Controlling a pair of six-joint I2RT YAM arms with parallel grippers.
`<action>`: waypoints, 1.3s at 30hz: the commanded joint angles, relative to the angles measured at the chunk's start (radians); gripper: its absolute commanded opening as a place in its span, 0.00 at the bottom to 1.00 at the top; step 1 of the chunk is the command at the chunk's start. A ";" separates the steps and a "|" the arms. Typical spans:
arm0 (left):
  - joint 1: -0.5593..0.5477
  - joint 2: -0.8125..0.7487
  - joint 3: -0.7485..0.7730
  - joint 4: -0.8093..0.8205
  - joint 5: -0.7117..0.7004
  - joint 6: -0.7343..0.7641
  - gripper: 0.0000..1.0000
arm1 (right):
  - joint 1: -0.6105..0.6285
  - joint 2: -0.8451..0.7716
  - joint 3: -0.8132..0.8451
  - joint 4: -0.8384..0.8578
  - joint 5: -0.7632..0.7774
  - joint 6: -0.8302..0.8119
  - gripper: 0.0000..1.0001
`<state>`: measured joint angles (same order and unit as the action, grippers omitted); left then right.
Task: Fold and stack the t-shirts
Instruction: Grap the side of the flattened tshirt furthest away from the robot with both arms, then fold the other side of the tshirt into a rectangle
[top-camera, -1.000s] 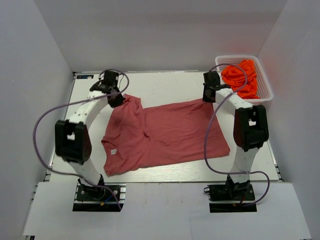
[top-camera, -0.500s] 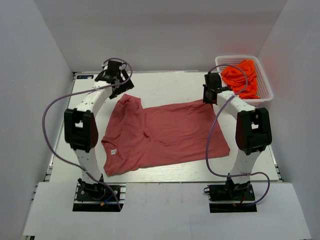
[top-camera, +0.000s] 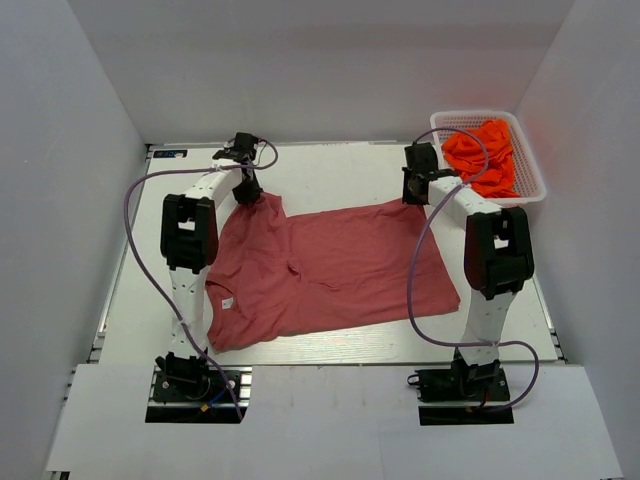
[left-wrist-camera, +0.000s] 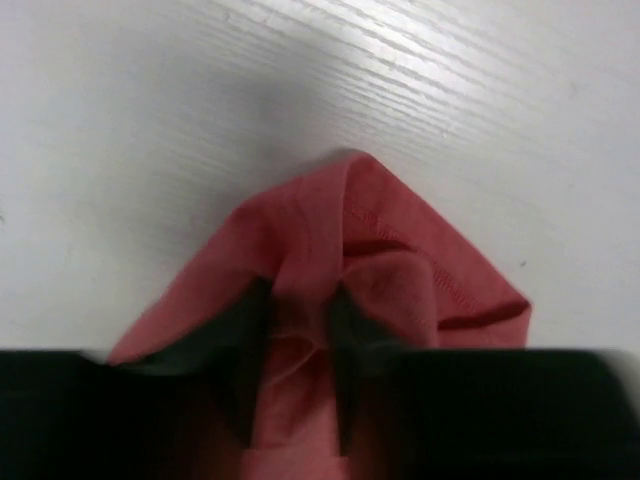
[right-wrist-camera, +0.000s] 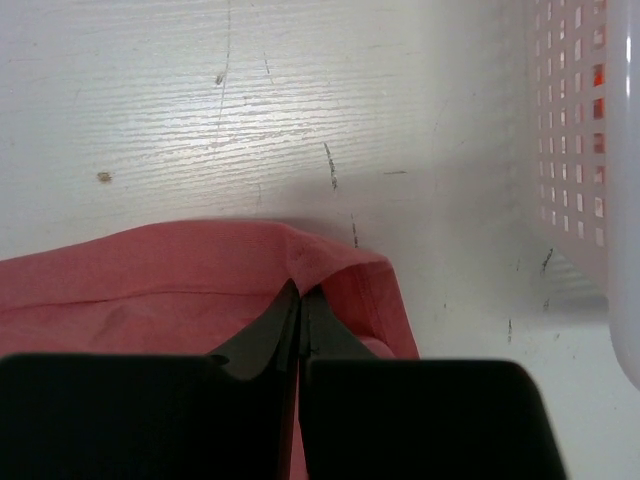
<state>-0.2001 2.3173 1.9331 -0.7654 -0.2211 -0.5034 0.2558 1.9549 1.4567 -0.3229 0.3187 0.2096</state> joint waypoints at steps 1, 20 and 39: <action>0.004 -0.029 0.063 -0.017 -0.006 0.022 0.24 | -0.003 0.018 0.042 -0.013 0.016 0.017 0.00; -0.016 -0.445 -0.326 0.017 -0.032 0.000 0.00 | -0.006 -0.100 -0.012 -0.002 0.046 0.019 0.00; -0.016 -1.324 -1.164 0.057 0.086 -0.345 0.00 | -0.007 -0.444 -0.324 -0.007 0.063 0.054 0.00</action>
<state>-0.2134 1.1118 0.8299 -0.6994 -0.1673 -0.7395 0.2554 1.5890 1.1645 -0.3435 0.3561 0.2543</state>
